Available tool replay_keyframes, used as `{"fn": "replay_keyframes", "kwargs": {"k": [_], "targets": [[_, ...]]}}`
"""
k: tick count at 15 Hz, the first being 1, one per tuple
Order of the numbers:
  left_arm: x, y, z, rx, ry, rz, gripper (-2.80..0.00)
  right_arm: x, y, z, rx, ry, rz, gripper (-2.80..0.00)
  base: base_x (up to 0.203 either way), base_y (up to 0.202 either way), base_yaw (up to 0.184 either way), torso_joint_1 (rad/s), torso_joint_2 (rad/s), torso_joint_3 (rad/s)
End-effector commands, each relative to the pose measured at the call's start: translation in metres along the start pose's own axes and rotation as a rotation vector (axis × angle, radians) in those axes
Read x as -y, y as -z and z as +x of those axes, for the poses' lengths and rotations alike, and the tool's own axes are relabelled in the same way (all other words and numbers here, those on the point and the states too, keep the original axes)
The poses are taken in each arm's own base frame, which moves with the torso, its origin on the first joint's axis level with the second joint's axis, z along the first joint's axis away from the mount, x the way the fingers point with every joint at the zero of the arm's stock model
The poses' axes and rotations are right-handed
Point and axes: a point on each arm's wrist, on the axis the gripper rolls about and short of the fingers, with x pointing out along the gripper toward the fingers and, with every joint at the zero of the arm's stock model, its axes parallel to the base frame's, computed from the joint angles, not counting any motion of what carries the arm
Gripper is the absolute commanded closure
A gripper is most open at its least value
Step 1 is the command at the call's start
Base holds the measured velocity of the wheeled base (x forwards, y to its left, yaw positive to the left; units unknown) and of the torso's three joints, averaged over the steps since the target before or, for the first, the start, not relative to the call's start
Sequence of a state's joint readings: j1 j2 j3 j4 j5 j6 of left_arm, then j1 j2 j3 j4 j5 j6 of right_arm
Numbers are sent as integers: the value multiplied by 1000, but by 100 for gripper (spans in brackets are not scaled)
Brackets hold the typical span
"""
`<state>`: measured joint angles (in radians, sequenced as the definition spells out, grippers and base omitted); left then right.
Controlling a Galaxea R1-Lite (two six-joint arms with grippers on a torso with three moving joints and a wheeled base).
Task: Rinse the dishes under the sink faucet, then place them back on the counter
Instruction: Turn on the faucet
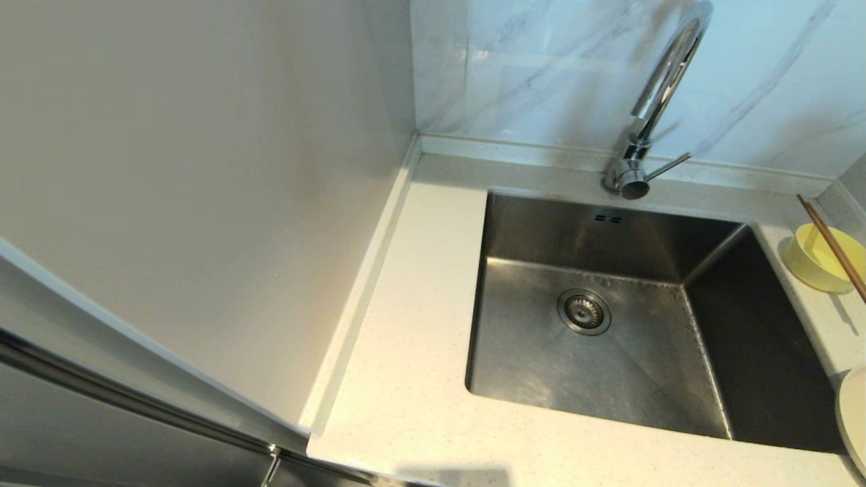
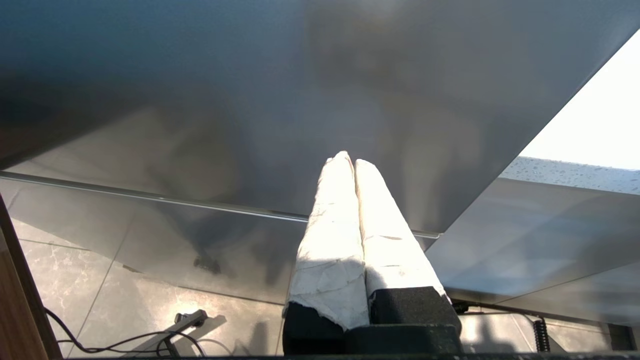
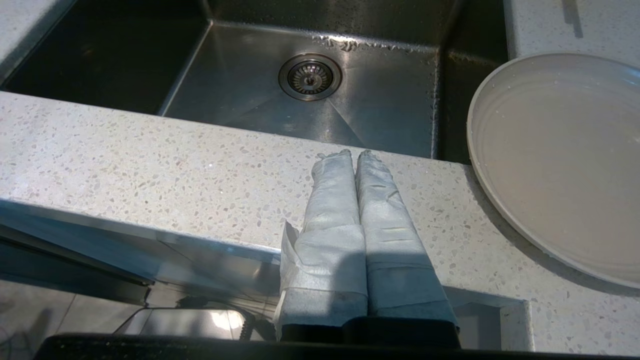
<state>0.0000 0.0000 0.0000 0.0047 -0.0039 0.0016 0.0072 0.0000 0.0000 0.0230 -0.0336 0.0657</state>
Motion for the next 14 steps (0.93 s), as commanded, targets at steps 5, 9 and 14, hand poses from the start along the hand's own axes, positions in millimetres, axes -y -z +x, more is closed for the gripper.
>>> {"fn": "replay_keyframes", "kwargs": {"k": [5,9,14], "targets": [[0,0,0,0,1,0,0,0,2,1,-11,0,0,0,0,0,0,0,0,0],[0,0,0,-1,1,0,0,0,2,1,-9,0,0,0,0,0,0,0,0,0],[0,0,0,0,0,0,0,0,2,1,-9,1,0,0,0,0,0,0,0,0]]}}
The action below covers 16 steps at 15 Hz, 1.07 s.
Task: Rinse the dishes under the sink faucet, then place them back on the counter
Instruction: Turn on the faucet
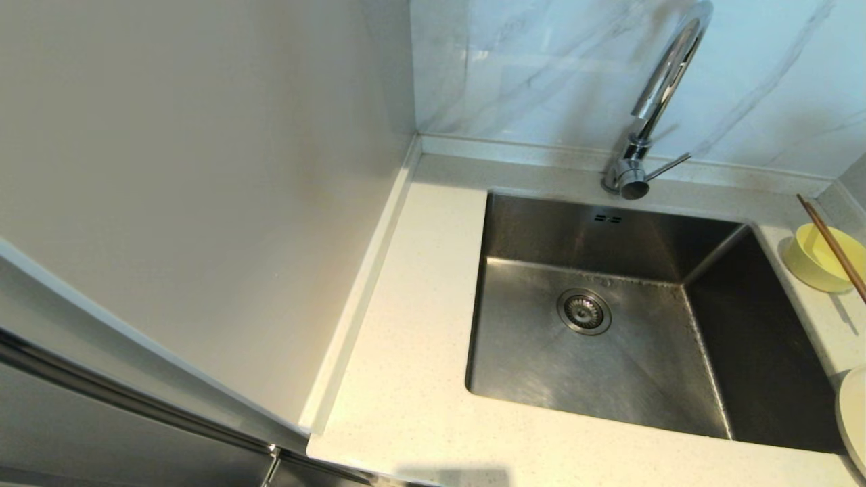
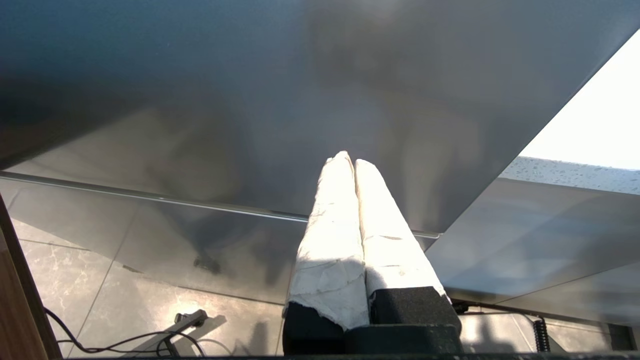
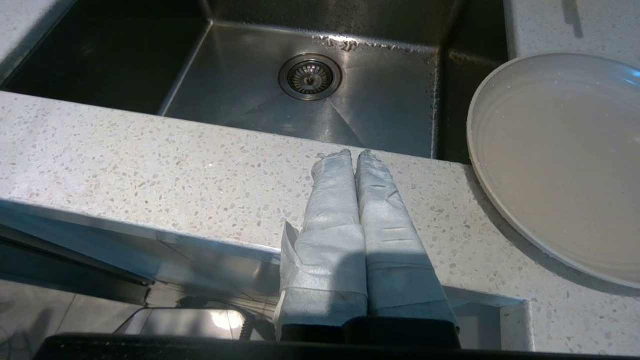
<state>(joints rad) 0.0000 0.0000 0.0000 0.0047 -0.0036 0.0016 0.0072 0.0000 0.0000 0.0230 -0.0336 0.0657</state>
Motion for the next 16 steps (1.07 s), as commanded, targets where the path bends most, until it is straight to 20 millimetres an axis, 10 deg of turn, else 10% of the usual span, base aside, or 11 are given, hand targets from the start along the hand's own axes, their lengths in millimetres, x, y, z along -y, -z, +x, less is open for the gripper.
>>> {"fn": "replay_keyframes", "kwargs": {"k": [1,16], "targets": [[0,0,0,0,0,0,0,0,2,1,-9,1,0,0,0,0,0,0,0,0],[0,0,0,0,1,0,0,0,2,1,-11,2,0,0,0,0,0,0,0,0]]}}
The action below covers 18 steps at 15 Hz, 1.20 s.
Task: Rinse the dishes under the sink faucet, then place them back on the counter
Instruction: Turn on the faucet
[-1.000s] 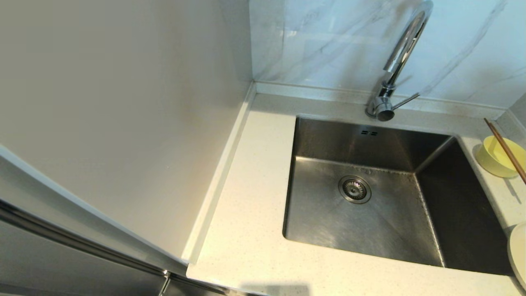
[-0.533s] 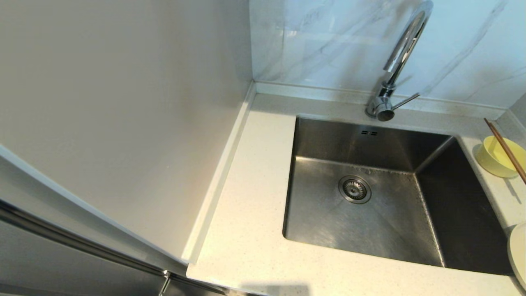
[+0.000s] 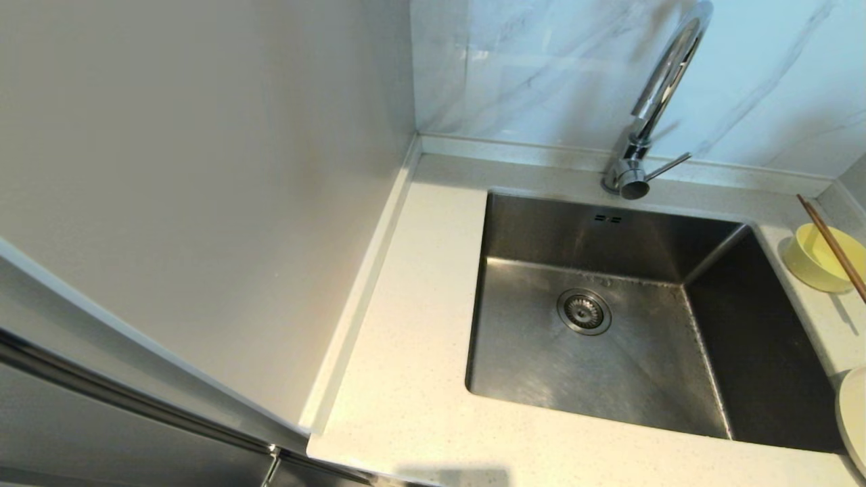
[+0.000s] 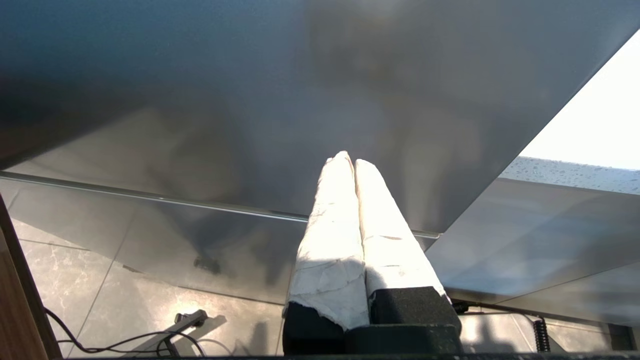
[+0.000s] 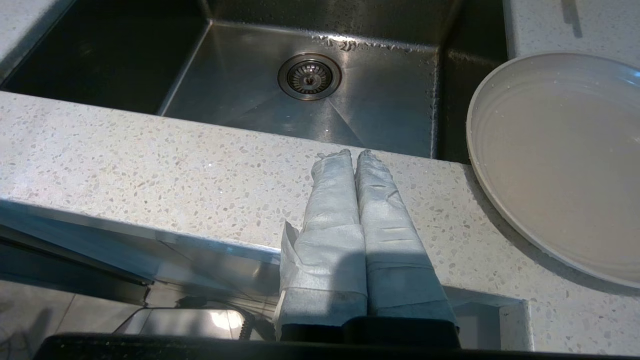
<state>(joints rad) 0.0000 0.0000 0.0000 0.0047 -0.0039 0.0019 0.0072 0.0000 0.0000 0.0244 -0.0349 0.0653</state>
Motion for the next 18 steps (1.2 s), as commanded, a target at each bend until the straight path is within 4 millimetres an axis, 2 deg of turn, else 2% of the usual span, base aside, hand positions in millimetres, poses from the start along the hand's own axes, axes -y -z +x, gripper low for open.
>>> {"fn": "replay_keyframes", "kwargs": {"k": [1,11,15,18], "targets": [[0,0,0,0,1,0,0,0,2,1,-9,1,0,0,0,0,0,0,0,0],[0,0,0,0,1,0,0,0,0,0,-2,2,3,0,0,0,0,0,0,0],[0,0,0,0,1,0,0,-2,-29,-6,25,1,9,0,0,0,0,0,0,0],[0,0,0,0,1,0,0,-4,-56,-1,-2,1,19,0,0,0,0,0,0,0]]}}
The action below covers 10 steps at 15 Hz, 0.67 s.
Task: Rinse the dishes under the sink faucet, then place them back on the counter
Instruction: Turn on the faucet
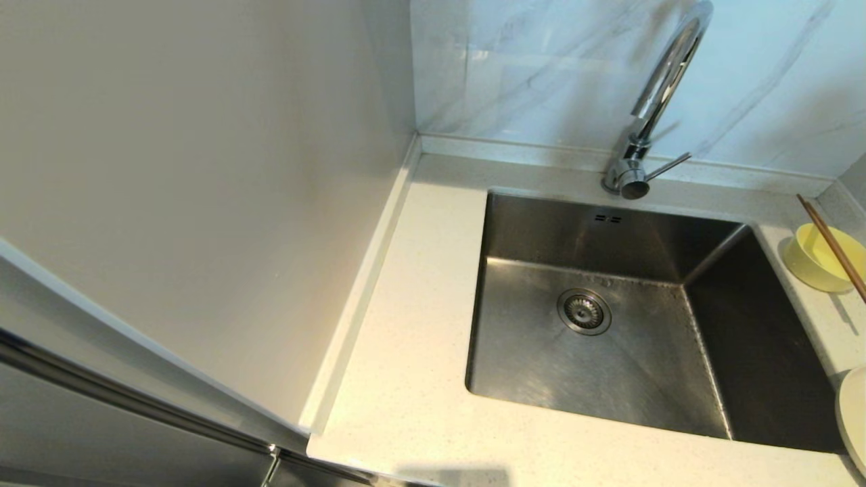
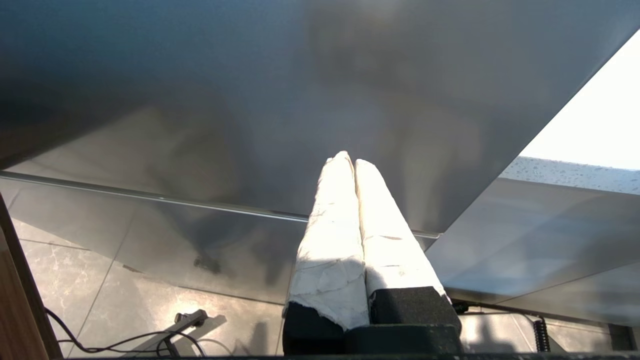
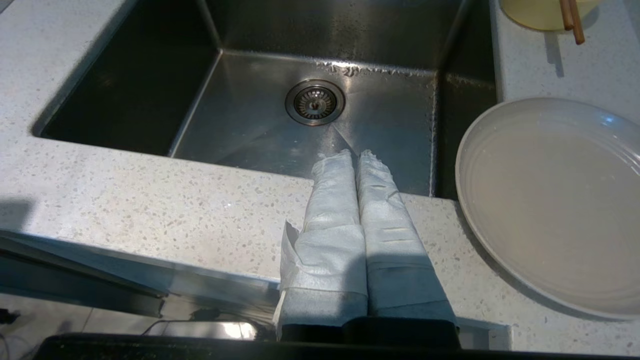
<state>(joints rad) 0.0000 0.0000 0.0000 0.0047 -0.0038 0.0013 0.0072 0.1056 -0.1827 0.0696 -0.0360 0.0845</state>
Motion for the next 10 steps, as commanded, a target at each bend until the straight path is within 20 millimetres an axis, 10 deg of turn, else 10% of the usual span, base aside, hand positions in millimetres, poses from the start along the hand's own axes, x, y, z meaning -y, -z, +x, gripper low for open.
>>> {"fn": "replay_keyframes", "kwargs": {"k": [1,10], "targets": [[0,0,0,0,-1,0,0,-2,-17,9,-41,0,0,0,0,0,0,0,0,0],[0,0,0,0,1,0,0,-15,-124,110,-94,3,84,0,0,0,0,0,0,0]]}}
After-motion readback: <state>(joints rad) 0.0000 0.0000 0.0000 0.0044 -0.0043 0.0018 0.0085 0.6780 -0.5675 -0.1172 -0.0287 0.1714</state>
